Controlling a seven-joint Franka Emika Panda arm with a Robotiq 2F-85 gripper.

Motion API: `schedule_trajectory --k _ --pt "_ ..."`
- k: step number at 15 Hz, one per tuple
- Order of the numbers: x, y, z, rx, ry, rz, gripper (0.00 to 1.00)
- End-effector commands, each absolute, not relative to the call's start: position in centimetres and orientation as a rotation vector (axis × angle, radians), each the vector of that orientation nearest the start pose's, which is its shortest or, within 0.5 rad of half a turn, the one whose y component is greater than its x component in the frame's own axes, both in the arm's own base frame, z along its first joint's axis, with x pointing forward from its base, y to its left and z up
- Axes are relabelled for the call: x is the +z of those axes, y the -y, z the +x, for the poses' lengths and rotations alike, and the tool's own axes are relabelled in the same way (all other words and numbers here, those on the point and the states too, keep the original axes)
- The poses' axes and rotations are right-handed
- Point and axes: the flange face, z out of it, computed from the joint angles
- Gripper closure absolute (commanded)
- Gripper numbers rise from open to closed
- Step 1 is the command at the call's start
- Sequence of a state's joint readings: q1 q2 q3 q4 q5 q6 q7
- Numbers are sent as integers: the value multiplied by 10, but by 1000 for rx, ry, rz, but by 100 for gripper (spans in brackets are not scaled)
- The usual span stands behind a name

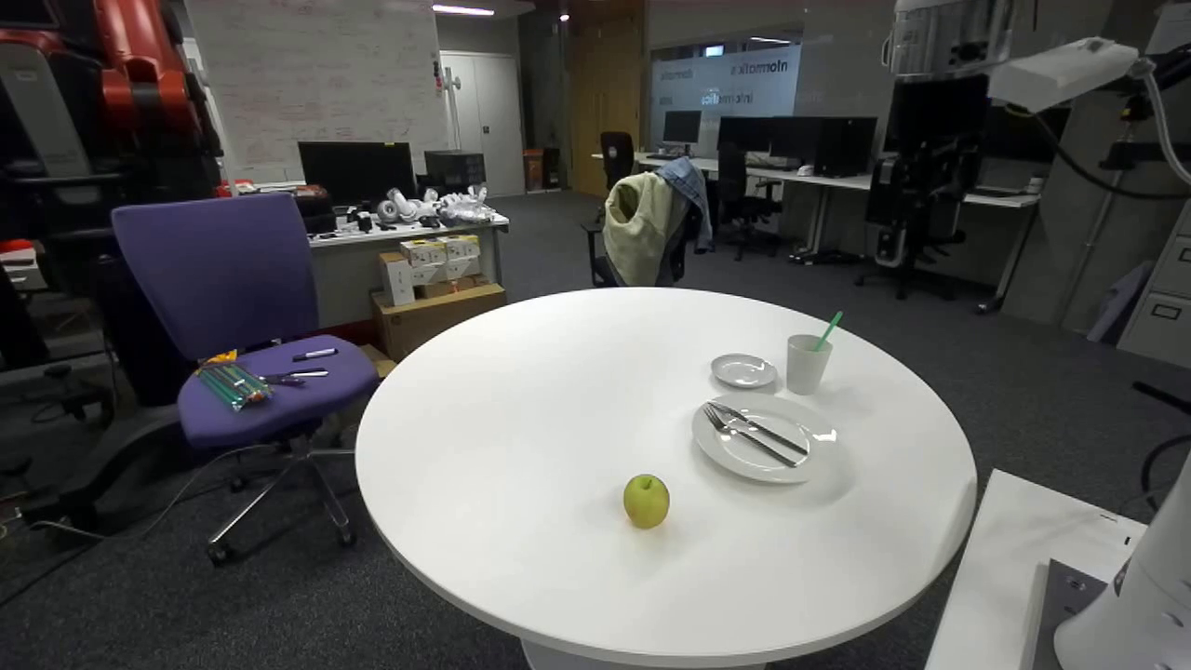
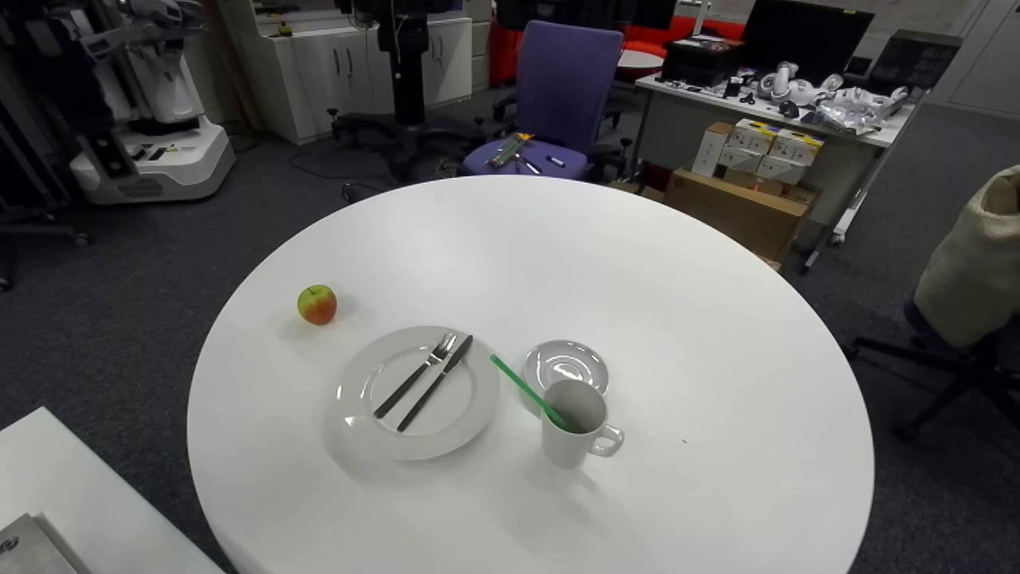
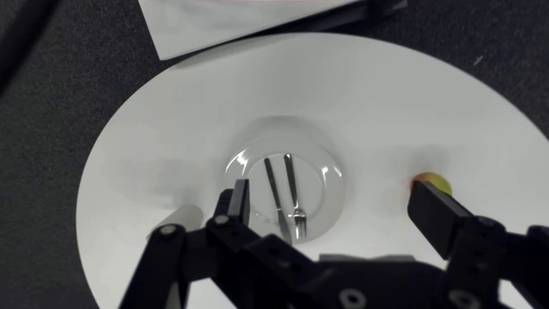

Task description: Remove the green straw from the cup and put it on the table

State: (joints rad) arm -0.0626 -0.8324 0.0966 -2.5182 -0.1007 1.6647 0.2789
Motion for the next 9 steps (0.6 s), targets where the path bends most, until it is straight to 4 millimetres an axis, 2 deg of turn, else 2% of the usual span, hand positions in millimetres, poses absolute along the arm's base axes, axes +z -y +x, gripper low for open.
schedule_trajectory --k 1,4,5,9 --pt "529 32 302 -193 -693 -3279 0" --pt "523 45 307 -300 -932 -3242 0" --pt "524 42 310 -213 -799 -3255 0" --pt "520 45 311 -229 -897 -3238 0"
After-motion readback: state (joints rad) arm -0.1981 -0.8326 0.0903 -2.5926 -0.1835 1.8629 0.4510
